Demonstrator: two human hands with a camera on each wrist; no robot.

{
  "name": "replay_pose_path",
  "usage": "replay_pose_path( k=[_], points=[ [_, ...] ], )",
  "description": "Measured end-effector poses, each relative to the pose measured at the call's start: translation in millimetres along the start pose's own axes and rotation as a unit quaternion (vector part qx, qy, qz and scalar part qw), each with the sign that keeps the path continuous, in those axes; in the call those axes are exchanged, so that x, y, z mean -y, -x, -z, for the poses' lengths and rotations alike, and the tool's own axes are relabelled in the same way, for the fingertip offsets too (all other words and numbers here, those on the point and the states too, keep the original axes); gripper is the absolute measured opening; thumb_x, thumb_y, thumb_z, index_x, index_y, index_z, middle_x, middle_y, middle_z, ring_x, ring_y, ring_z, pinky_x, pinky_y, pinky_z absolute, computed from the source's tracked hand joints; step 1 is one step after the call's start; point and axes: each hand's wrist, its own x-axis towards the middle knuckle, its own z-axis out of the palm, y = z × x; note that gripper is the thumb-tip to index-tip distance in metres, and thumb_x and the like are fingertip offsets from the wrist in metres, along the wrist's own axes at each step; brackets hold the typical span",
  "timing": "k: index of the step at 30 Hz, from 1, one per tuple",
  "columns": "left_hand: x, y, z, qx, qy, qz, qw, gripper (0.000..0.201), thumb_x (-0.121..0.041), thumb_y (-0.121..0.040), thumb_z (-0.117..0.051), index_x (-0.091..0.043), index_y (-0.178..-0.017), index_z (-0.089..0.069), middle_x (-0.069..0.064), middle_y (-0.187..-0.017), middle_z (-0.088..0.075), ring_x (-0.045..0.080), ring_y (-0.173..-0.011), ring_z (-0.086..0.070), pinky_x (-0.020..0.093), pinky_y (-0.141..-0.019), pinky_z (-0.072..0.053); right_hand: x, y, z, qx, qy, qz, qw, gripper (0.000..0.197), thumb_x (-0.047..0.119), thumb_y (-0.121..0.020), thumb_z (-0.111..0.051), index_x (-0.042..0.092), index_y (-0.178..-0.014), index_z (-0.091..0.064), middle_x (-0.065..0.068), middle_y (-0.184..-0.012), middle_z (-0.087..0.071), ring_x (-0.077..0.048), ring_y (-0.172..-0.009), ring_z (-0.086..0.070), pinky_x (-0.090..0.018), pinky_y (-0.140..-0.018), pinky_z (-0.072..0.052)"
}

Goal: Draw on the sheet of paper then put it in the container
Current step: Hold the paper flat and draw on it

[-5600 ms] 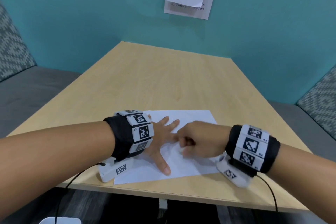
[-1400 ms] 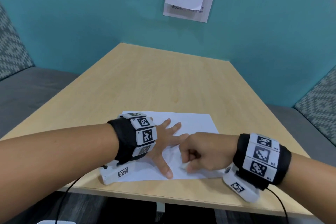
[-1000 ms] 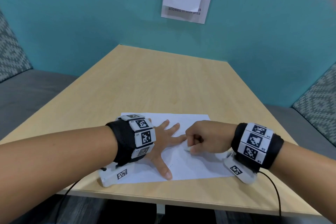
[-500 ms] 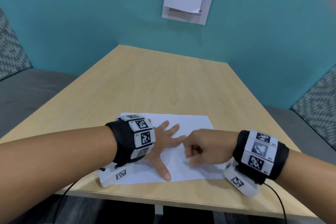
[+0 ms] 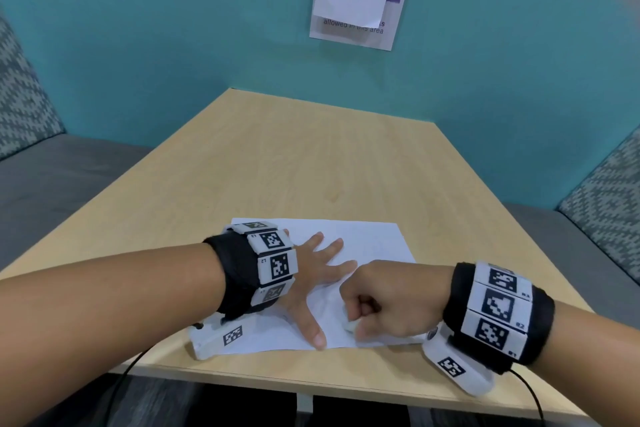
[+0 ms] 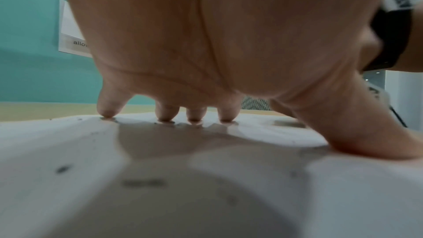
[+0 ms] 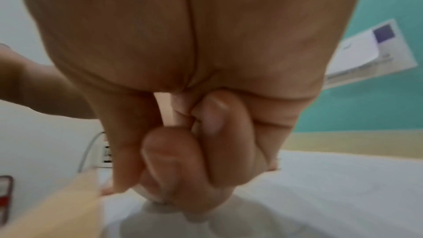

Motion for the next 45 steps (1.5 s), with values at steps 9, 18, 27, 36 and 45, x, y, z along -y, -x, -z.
replay_pose_path(
  k=[9,18,27,36,45],
  points=[
    [-4.2,4.6,4.3,0.004,-0.011,-0.002,1.000,0.126,-0.076,-0.068,-0.070,-0.050,-0.150,0.021,-0.003,-0.161,0.031,0.030,-0.149,0.026,0.075,-0.109,0.008,3.6,0.9,1.4,-0.010,0.005,-0.002,1.000,0.021,0.023,-0.085,-0.063,0.002,-0.089,-0.063,-0.011,-0.079,-0.062,-0.013,-0.066,-0.047,-0.030,-0.065,-0.045],
    [-5.2,8.9,7.7,0.015,-0.017,-0.005,1.000,0.125,-0.075,-0.070,-0.069,-0.045,-0.152,0.021,-0.003,-0.161,0.031,0.029,-0.149,0.026,0.075,-0.110,0.005,9.3,5.0,-4.8,-0.008,-0.004,-0.007,1.000,0.015,0.026,-0.085,-0.063,0.013,-0.091,-0.063,0.007,-0.073,-0.058,-0.008,-0.064,-0.049,-0.025,-0.065,-0.045],
    [-0.1,32.2,6.4,0.041,-0.009,-0.023,0.999,0.123,-0.077,-0.071,-0.068,-0.046,-0.151,0.020,-0.010,-0.160,0.032,0.020,-0.147,0.030,0.067,-0.114,0.012,-20.9,41.6,11.1,-0.186,-0.036,-0.037,0.981,0.008,0.029,-0.090,-0.063,0.023,-0.086,-0.060,0.006,-0.072,-0.062,-0.007,-0.061,-0.049,-0.018,-0.061,-0.041],
    [-8.6,60.2,10.0,0.017,0.022,-0.006,1.000,0.114,-0.078,-0.078,-0.057,-0.041,-0.153,0.021,-0.018,-0.157,0.033,0.009,-0.145,0.031,0.056,-0.119,0.013,-41.1,20.3,20.3,-0.198,-0.056,-0.083,0.975,0.011,0.030,-0.091,-0.064,0.019,-0.092,-0.065,0.010,-0.070,-0.058,-0.005,-0.057,-0.048,-0.018,-0.058,-0.041],
    [9.8,16.8,31.1,-0.013,-0.018,0.078,0.997,0.106,-0.075,-0.083,-0.054,-0.027,-0.160,0.002,-0.005,-0.167,0.012,0.021,-0.153,0.012,0.065,-0.117,0.001,-40.5,-51.2,39.6,-0.109,-0.051,-0.095,0.988,0.014,0.027,-0.088,-0.063,0.014,-0.093,-0.064,-0.012,-0.083,-0.074,-0.014,-0.055,-0.057,-0.030,-0.063,-0.051]
  ],
)
